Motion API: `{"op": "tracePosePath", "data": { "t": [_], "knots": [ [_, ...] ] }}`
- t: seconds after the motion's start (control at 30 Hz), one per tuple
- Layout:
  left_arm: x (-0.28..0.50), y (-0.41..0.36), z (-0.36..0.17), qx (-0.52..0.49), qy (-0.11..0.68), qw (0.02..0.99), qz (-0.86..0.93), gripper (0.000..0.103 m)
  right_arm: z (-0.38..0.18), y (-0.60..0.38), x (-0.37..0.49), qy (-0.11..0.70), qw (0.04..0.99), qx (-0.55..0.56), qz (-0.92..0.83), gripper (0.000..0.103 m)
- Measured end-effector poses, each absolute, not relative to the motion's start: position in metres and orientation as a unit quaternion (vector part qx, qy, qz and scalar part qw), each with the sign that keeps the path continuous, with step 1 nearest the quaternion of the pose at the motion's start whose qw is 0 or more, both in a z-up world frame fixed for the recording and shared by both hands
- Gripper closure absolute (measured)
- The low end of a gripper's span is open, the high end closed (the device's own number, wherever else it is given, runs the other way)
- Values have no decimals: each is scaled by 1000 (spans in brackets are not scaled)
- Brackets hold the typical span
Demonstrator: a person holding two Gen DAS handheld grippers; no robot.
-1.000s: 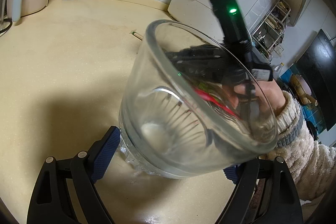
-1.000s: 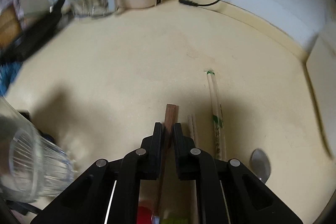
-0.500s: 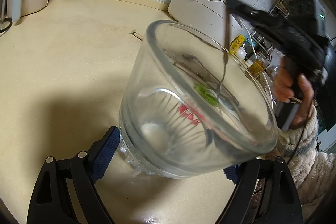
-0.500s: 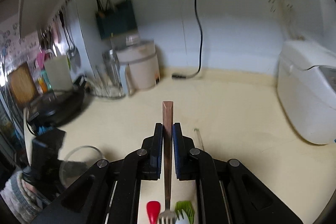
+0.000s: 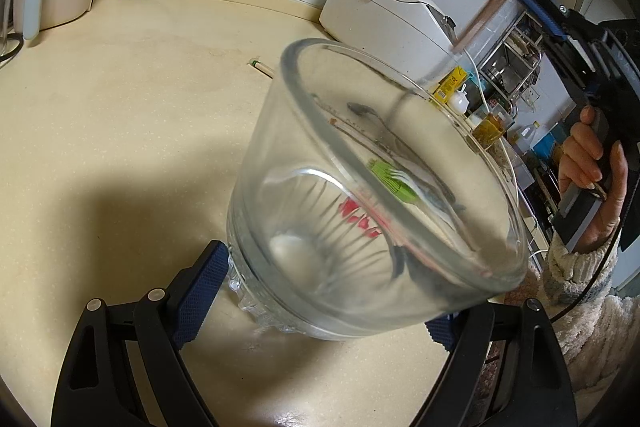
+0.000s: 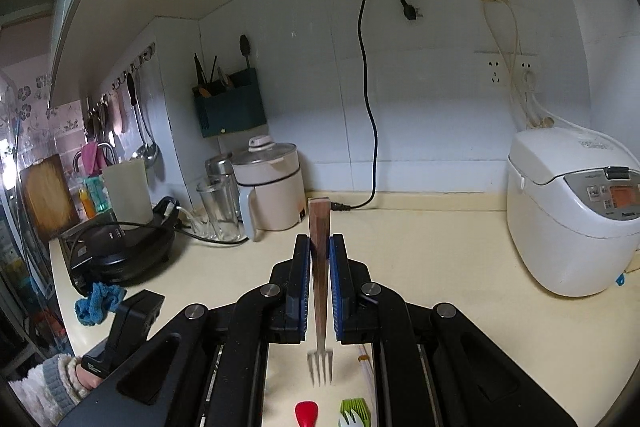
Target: Organize utensils
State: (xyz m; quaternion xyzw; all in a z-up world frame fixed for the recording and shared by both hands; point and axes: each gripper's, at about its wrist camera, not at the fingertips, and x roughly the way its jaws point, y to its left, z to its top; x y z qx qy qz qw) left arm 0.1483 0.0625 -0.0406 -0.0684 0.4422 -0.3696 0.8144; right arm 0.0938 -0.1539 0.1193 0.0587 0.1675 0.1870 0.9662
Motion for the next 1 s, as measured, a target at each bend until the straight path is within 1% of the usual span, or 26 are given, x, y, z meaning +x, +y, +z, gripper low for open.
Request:
{"op": "tracePosePath", "data": {
  "t": [0.2, 0.37, 0.67, 0.77, 1.0],
  "knots": [
    [149, 63, -41, -69, 442, 814, -370, 14, 136, -153, 81, 143, 967, 67, 200, 94],
    [149, 64, -41, -69, 442, 814, -370, 14, 162, -144, 69, 115, 964, 73, 228, 94],
    [149, 64, -42, -70, 442, 814, -371, 14, 209, -110, 57, 71, 962, 51, 258, 94],
    [149, 64, -42, -70, 442, 814, -371, 14, 206, -96, 60, 79, 959, 46, 269, 94],
    [149, 64, -42, -71, 442, 814, -371, 14, 159, -76, 74, 142, 950, 38, 276, 94]
  ]
}}
